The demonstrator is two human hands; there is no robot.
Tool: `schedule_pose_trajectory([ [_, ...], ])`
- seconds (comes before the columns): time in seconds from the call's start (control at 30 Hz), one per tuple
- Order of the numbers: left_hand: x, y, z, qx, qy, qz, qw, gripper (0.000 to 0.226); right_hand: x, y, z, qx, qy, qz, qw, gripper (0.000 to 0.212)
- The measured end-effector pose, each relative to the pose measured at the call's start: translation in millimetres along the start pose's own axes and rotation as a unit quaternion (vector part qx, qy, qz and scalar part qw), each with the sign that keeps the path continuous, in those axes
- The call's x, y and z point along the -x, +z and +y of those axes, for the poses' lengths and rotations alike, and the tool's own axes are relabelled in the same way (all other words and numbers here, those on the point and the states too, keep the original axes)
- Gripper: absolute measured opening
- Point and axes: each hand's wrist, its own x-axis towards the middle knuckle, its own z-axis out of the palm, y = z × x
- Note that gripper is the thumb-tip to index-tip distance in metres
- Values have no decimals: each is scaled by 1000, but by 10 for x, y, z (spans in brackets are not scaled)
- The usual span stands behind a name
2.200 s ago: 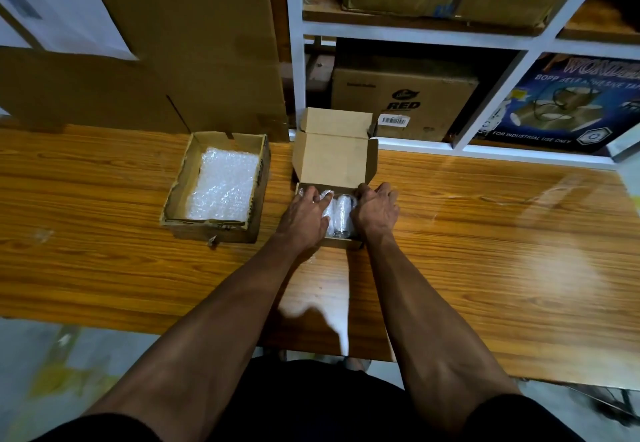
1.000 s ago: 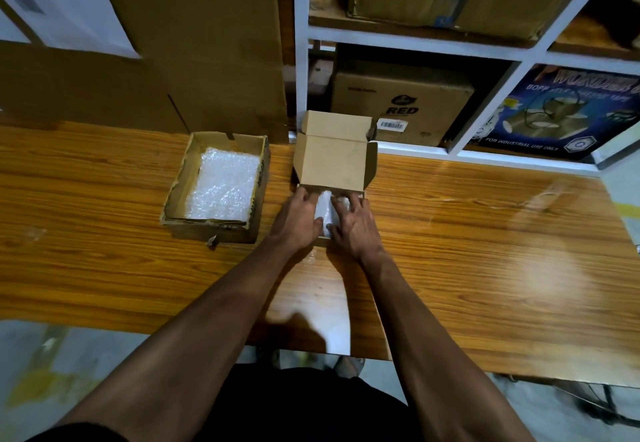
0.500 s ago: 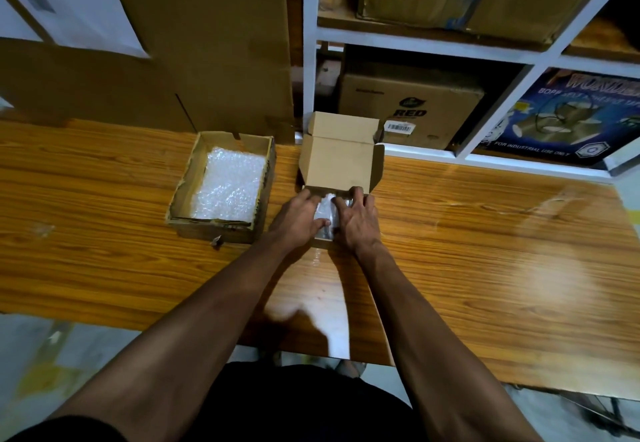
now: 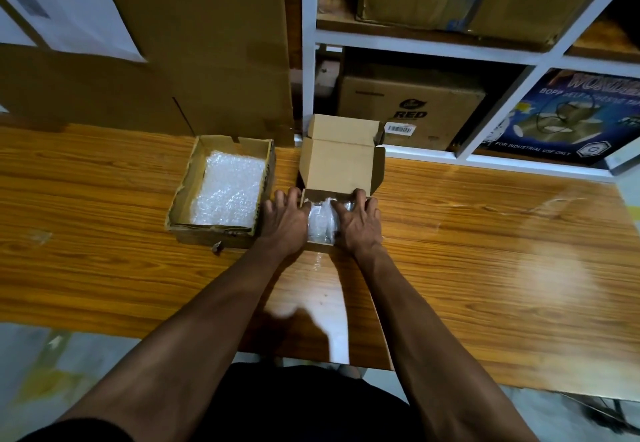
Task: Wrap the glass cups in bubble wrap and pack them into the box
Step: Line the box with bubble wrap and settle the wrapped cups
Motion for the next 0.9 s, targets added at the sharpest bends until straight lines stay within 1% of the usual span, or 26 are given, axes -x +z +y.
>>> schedule_pose_trajectory([
  [0.03,15,-11,10,1,0,2,1000,61,5,7,-7,2,-4,6,1000,92],
  [0.1,73,-49,24,7,4,39,999,61,55,48,38,-26,-8,38,999,88],
  [0.13,109,-54,27,16,10,64,998,61,103,88,78,-58,-8,63,996,83],
  [0.2,162,-28,44,43,38,98,993,58,196,197,154,-109,-11,138,984,70],
  [0.23,175,6,65,60,52,99,992,57,245,239,179,-116,-11,167,979,64],
  [0.27,184,40,92,76,59,87,992,58,275,278,195,-114,-12,178,977,62],
  [0.3,189,72,125,83,62,70,992,61,306,305,202,-107,-14,169,980,63],
  [0.37,202,147,190,72,72,41,994,69,367,360,194,-89,-22,122,988,69],
  [0.47,217,237,252,48,84,30,995,78,427,442,158,-63,-31,79,994,71],
  [0.7,192,203,300,20,80,22,996,71,363,348,115,-49,-30,43,997,73],
  [0.8,183,219,322,12,76,25,997,71,389,306,134,-58,6,58,997,76],
  [0.9,160,247,340,15,71,14,997,71,388,313,148,-43,28,39,998,76],
])
